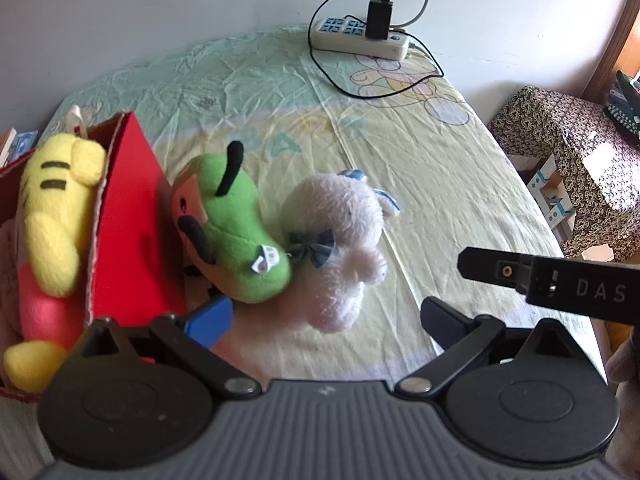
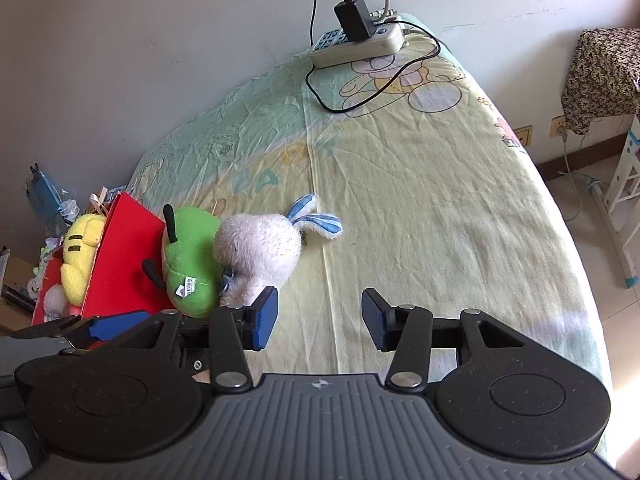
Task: Organize objects
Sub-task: 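Close the right tool on the white bunny's body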
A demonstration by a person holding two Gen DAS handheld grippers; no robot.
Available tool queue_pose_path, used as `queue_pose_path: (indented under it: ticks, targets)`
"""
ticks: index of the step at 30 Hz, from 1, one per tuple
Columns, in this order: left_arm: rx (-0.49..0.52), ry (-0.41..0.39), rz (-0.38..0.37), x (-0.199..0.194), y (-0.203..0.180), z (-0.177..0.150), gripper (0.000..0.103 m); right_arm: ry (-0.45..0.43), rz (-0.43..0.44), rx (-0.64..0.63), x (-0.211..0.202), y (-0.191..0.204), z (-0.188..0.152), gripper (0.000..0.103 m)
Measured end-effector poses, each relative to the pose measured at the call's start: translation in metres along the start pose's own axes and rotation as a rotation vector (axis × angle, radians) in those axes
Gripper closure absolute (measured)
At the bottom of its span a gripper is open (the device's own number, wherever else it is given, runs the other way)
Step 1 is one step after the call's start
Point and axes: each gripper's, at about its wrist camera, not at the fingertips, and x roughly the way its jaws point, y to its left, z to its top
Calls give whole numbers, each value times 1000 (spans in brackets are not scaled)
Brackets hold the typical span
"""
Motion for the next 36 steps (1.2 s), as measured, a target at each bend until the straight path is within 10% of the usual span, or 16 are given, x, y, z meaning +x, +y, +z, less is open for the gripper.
queue_pose_path:
  ticks: [27,36]
  targets:
    - [-87,100,-188,60,21,12,12,215,251,132,98,-5,41,44]
    - [-77,108,-197,65,19,16,9,220,319,172,92,-16,39,61]
